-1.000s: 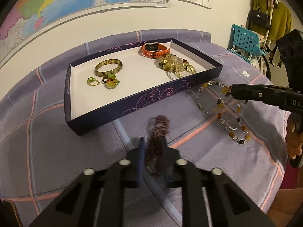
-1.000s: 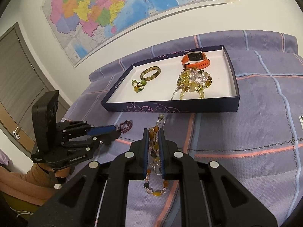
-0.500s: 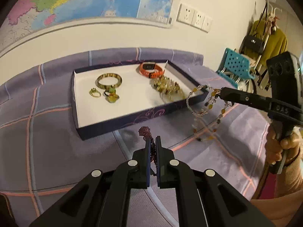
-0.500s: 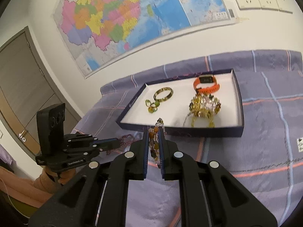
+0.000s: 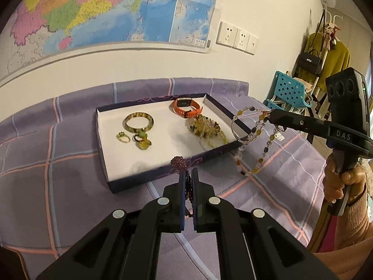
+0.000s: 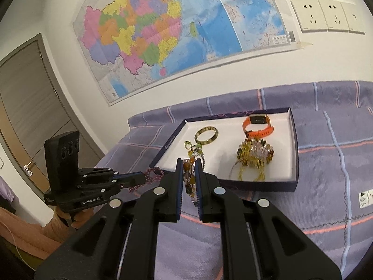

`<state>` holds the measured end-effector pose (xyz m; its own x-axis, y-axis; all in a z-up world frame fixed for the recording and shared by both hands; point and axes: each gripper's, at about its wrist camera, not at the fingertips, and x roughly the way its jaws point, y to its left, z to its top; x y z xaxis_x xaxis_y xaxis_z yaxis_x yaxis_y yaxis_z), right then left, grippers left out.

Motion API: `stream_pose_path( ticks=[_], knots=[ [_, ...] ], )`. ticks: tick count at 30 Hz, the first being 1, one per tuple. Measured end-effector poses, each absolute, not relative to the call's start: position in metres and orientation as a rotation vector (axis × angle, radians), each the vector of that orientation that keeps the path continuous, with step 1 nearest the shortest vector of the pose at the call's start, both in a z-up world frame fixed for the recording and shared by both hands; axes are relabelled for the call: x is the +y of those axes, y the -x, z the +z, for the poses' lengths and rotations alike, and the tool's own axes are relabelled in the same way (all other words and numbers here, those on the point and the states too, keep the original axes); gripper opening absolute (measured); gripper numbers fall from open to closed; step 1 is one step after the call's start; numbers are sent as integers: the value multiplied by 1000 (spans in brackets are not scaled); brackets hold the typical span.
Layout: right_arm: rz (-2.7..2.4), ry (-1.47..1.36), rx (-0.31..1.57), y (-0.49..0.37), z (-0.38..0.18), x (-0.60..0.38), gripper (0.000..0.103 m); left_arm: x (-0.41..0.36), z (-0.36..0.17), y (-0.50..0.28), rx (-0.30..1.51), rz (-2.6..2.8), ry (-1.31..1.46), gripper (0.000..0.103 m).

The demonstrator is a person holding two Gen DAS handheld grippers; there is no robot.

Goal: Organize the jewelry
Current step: 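Carry the necklace over the tray with the right tool while the left tool carries the bracelet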

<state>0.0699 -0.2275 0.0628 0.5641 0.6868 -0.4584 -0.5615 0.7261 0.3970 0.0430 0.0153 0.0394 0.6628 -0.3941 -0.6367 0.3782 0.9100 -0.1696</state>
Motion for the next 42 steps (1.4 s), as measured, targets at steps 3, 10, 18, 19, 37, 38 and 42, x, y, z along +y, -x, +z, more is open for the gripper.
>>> stream_pose_path(
  ticks=[3,10,18,19,37,38,42],
  knots=[
    [740,-210,616,-72,69,-227,10,14,43,-46,716,-430,16,3],
    [731,-213,585,-86,82,-231,10,17,49,-57,700,-416,14,3],
    [708,-221,577,-109,86,-233,10,18,53,-73,695,-395,12,3],
    [706,-223,579,-111,86,-233,10,18,53,-75,696,-392,11,3],
    [701,-236,624,-141,68,-224,10,20,46,-99,721,-360,6,3],
    [701,-237,626,-141,67,-225,10,20,46,-100,722,-359,5,3],
    [698,-243,630,-143,65,-226,10,19,44,-102,725,-356,2,3]
  ],
)
